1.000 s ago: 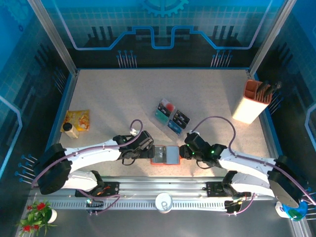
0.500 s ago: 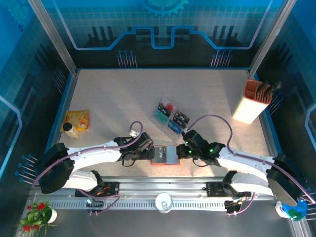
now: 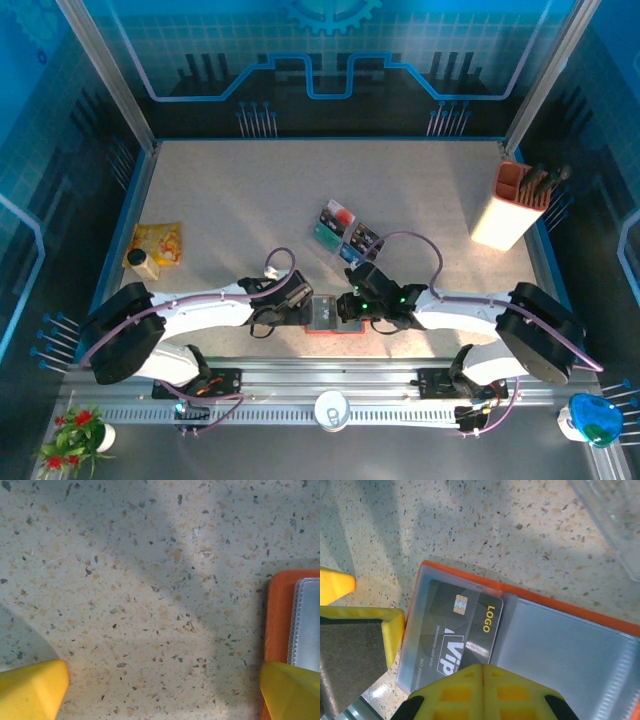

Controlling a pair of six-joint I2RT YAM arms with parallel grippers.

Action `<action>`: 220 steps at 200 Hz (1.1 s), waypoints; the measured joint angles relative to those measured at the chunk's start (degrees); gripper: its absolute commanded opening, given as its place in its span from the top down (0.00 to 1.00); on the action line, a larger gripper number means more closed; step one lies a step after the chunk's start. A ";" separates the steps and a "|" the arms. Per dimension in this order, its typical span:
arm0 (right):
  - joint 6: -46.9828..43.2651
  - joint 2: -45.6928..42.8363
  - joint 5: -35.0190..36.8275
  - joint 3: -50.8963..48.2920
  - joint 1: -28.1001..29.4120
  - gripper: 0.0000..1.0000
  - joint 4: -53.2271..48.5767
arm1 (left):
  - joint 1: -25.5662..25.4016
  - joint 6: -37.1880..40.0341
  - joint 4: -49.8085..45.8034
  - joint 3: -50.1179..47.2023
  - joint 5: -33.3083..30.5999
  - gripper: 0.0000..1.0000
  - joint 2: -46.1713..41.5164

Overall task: Put the credit cards into the card holder
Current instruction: Insert the credit card into the card slot.

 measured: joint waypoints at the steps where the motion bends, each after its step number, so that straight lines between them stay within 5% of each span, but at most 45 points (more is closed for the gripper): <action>1: 0.00 0.09 -0.02 0.02 0.02 1.00 0.02 | 0.00 0.00 0.02 0.00 0.00 0.01 0.00; 152: 2.19 10.88 -0.79 4.42 2.91 1.00 5.68 | -0.11 -0.02 0.37 -0.28 -0.46 0.01 0.42; 220: 1.92 4.52 -0.33 4.44 2.91 1.00 2.60 | -0.11 -0.26 -1.05 -1.01 -0.68 0.01 -4.46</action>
